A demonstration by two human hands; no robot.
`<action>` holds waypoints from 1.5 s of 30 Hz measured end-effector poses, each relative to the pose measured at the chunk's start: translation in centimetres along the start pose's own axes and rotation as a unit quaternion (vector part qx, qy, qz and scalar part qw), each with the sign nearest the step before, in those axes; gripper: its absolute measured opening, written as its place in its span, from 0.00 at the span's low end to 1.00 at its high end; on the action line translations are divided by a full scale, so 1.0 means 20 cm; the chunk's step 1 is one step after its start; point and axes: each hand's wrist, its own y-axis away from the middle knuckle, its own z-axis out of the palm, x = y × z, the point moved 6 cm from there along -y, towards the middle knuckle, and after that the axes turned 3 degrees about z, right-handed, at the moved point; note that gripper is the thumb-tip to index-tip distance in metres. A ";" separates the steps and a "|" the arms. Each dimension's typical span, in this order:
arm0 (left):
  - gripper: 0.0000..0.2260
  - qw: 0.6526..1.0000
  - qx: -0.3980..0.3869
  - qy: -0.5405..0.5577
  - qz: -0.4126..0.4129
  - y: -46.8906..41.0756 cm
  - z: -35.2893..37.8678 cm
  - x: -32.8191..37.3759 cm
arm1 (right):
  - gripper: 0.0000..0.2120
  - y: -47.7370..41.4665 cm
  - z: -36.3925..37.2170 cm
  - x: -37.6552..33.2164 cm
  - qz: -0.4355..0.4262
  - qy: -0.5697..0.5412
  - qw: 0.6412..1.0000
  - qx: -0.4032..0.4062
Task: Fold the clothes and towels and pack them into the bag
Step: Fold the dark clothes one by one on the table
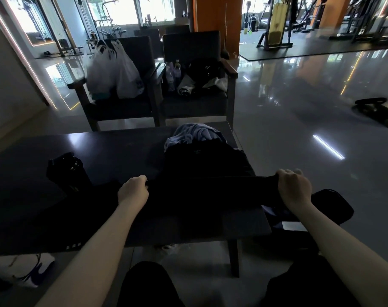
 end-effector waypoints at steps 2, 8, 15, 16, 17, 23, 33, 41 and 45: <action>0.06 1.000 0.014 0.008 -0.001 -0.08 0.00 0.00 | 0.06 -0.08 0.01 -0.03 -0.001 0.016 1.000 0.001; 0.06 0.999 0.039 0.018 -0.010 -0.33 0.03 0.02 | 0.07 -0.34 0.09 -0.16 0.012 0.020 1.000 -0.019; 0.08 0.997 0.060 0.036 -0.017 -0.62 0.09 0.07 | 0.08 -0.58 0.26 -0.18 0.051 -0.093 0.994 0.019; 0.09 0.997 0.064 0.039 -0.020 -0.66 0.10 0.06 | 0.08 -0.62 0.28 -0.17 0.057 -0.107 0.992 0.027; 0.09 0.997 0.066 0.040 -0.023 -0.69 0.11 0.06 | 0.08 -0.65 0.31 -0.17 0.061 -0.119 0.991 0.032; 0.09 0.997 0.063 0.034 -0.043 -0.85 0.23 0.05 | 0.08 -0.81 0.46 -0.20 0.060 -0.159 0.985 0.042; 0.10 0.993 0.080 0.062 -0.065 -0.97 0.31 0.00 | 0.11 -0.92 0.57 -0.29 0.027 -0.189 0.981 0.032; 0.20 0.991 0.096 0.076 0.048 -0.79 0.33 0.20 | 0.22 -0.75 0.64 -0.38 -0.015 -0.155 0.987 -0.038; 0.23 0.986 0.030 0.073 0.149 -0.61 0.43 0.38 | 0.22 -0.59 0.61 -0.49 -0.078 -0.181 0.978 -0.062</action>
